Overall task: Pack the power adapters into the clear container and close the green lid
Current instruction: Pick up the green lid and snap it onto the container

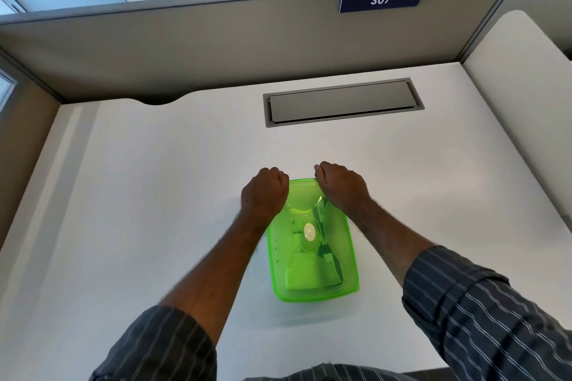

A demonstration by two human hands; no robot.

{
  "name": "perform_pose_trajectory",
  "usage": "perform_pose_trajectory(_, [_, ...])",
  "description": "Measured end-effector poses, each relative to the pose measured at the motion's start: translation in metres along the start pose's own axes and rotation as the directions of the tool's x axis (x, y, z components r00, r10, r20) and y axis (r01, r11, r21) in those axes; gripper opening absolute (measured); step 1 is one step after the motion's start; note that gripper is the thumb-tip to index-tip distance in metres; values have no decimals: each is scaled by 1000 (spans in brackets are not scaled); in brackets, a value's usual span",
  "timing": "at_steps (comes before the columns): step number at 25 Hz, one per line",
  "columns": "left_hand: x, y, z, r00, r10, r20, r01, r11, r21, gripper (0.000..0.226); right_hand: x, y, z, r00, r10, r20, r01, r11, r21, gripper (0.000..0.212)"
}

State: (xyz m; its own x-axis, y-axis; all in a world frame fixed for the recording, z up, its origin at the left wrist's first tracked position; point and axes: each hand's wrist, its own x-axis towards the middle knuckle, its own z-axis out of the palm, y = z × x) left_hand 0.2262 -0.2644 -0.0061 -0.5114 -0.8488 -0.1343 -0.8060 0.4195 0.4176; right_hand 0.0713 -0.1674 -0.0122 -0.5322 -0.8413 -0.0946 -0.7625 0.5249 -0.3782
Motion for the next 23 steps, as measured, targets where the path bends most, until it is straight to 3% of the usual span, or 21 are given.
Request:
perform_pose_trajectory(9, [20, -10, 8, 982, -24, 188, 40, 996, -85, 36, 6, 4, 3, 993, 66, 100, -73, 995, 65, 39])
perform_pose_trajectory(23, [19, -14, 16, 996, 5, 95, 6, 994, -108, 35, 9, 4, 3, 991, 31, 129, -45, 993, 109, 34])
